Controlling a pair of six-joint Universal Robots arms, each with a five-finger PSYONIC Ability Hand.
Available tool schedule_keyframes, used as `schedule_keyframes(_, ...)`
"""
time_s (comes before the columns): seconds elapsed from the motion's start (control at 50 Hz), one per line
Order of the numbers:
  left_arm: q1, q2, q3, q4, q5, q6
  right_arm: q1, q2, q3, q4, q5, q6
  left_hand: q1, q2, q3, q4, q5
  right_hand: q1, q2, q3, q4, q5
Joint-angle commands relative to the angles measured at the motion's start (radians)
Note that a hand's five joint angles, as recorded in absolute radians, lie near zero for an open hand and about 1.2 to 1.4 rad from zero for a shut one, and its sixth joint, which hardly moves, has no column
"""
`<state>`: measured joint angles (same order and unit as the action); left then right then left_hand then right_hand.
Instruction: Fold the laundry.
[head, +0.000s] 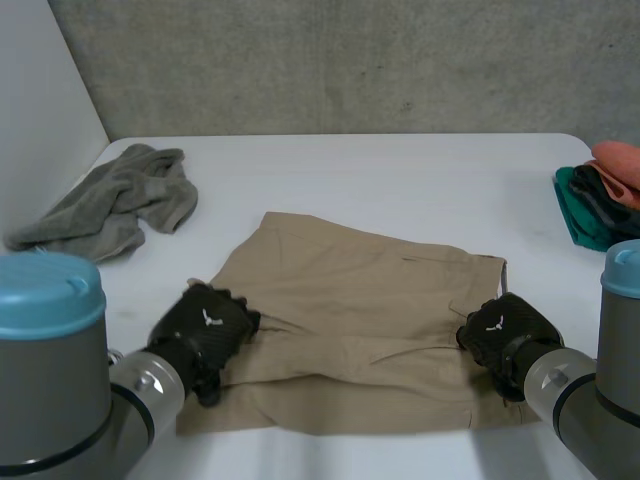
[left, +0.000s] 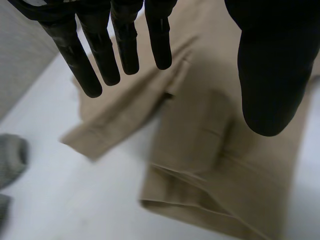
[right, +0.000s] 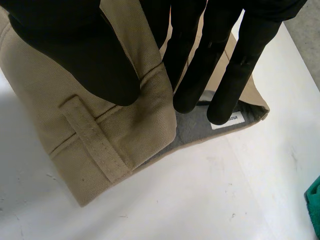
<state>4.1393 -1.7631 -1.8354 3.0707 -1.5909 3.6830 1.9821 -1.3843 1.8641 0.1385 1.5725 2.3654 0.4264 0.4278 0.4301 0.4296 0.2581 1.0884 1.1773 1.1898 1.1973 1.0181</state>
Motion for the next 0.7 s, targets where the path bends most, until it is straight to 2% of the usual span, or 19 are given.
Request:
schedule_keyframes(0.02,0.010,-0.154,0.016,0.101,0.011,-0.017,0.004,-0.005,0.003,-0.004,0.001,0.002,0.740,0.738,0.736,0.737,0.733,0.308,0.219,0.206,0.199,0.204)
schedule_keyframes(0.04,0.012,-0.157,0.022,0.112,0.008,-0.017,0.003,-0.007,0.003,-0.004,0.003,0.002,0.968,0.966,0.964,0.964,0.961,0.308,0.219,0.206,0.199,0.204)
schedule_keyframes(0.16,0.013,-0.079,0.021,0.108,-0.041,-0.018,-0.006,-0.074,0.021,0.030,0.012,-0.018,0.970,0.968,0.966,0.967,0.964,0.308,0.219,0.206,0.199,0.204)
schedule_keyframes(0.22,-0.011,0.029,-0.021,0.011,-0.044,0.000,-0.008,-0.113,0.050,0.093,0.011,-0.047,0.970,0.968,0.966,0.967,0.964,0.308,0.219,0.206,0.199,0.204)
schedule_keyframes(0.32,-0.048,0.131,-0.051,-0.350,0.006,0.064,-0.054,-0.186,0.133,0.326,-0.002,-0.279,0.970,0.968,0.966,0.967,0.964,0.308,0.219,0.206,0.199,0.204)
schedule_keyframes(0.38,-0.048,0.128,-0.030,-0.424,0.040,0.110,-0.092,-0.194,0.129,0.325,-0.022,-0.324,0.970,0.968,0.966,0.967,0.964,0.308,0.219,0.206,0.199,0.204)
schedule_keyframes(0.44,-0.042,0.079,0.066,-0.367,0.052,0.137,-0.120,-0.193,0.066,0.247,-0.040,-0.276,0.970,0.968,0.966,0.967,0.964,0.308,0.219,0.206,0.199,0.204)
schedule_keyframes(0.52,-0.037,-0.045,0.221,-0.216,0.034,0.140,-0.127,-0.122,-0.043,0.155,-0.048,-0.135,0.970,0.968,0.966,0.967,0.964,0.308,0.219,0.206,0.199,0.204)
schedule_keyframes(0.6,-0.037,-0.188,0.399,-0.064,-0.026,0.140,-0.120,0.028,-0.160,0.058,-0.034,-0.020,0.970,0.968,0.966,0.967,0.964,0.308,0.219,0.206,0.199,0.204)
schedule_keyframes(0.62,-0.036,-0.252,0.475,-0.009,-0.062,0.141,-0.118,0.071,-0.201,0.014,-0.025,0.004,0.970,0.968,0.966,0.967,0.964,0.308,0.219,0.206,0.199,0.204)
schedule_keyframes(0.7,-0.030,-0.413,0.655,0.080,-0.138,0.152,-0.115,0.152,-0.279,-0.109,0.027,0.017,0.970,0.968,0.966,0.967,0.964,0.308,0.219,0.206,0.199,0.204)
